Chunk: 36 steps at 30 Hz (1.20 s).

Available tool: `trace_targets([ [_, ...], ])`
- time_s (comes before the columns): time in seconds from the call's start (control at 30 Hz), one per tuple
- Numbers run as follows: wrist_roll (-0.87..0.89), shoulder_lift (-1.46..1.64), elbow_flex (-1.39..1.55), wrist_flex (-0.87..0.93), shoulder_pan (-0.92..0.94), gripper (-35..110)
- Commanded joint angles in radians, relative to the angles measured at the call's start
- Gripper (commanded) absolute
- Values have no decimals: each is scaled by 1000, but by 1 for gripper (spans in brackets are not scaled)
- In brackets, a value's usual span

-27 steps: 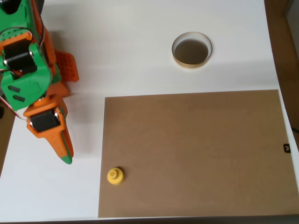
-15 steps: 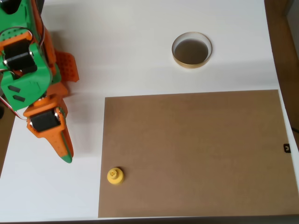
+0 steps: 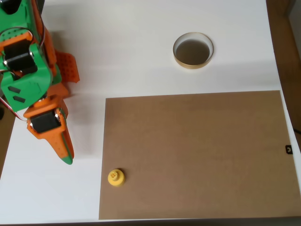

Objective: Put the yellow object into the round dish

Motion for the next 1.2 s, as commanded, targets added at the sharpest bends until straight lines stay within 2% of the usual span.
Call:
trace_targets([
  [0.0,-9,21,-71,-18,18,3],
  [1.17,-2,21,-67,-28,6,0],
])
